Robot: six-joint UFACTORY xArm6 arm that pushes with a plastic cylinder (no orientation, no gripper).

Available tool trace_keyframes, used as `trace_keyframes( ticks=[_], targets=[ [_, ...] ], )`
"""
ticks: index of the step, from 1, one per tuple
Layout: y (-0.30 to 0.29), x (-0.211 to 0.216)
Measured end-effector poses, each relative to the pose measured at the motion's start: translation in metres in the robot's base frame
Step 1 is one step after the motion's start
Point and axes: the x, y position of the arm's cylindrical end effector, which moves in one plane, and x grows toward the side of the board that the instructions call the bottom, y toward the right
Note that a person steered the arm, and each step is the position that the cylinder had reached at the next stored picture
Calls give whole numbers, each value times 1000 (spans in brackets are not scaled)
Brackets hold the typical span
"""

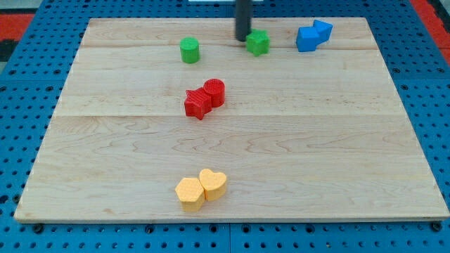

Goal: Move the green circle diagonal to the red circle

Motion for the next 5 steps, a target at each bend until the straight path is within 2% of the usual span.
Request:
trace_keyframes(
  ticks=[1,3,5],
  targets=[
    [-10,0],
    [-129,26],
    [-216,11]
  ],
)
